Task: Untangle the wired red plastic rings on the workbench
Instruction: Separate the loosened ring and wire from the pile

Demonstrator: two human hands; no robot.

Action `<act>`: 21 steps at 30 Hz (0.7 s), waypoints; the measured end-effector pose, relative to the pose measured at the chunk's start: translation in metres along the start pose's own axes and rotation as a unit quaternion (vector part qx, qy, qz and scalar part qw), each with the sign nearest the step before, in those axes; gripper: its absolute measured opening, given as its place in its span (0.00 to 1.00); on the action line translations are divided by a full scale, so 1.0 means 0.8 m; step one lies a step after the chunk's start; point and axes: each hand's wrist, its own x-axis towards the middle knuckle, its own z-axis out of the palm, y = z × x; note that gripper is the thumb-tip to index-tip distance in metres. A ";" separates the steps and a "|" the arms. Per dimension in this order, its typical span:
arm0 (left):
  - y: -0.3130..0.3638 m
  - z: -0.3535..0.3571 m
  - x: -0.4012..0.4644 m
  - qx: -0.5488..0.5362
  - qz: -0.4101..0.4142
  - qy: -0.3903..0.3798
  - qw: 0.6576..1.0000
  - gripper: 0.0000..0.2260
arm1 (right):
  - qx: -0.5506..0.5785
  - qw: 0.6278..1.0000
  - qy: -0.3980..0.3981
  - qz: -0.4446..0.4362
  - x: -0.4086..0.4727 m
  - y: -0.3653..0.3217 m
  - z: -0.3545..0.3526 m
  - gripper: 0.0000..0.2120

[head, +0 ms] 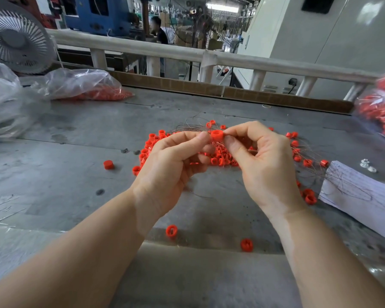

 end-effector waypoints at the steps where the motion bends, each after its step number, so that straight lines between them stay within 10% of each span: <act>1: 0.000 -0.002 0.000 -0.003 0.018 -0.001 1.000 0.06 | -0.004 1.000 -0.003 0.002 0.000 0.000 0.000 0.05; 21: -0.003 -0.003 -0.004 0.046 0.077 -0.036 0.995 0.10 | 0.049 0.998 0.013 -0.048 -0.004 -0.003 0.002 0.04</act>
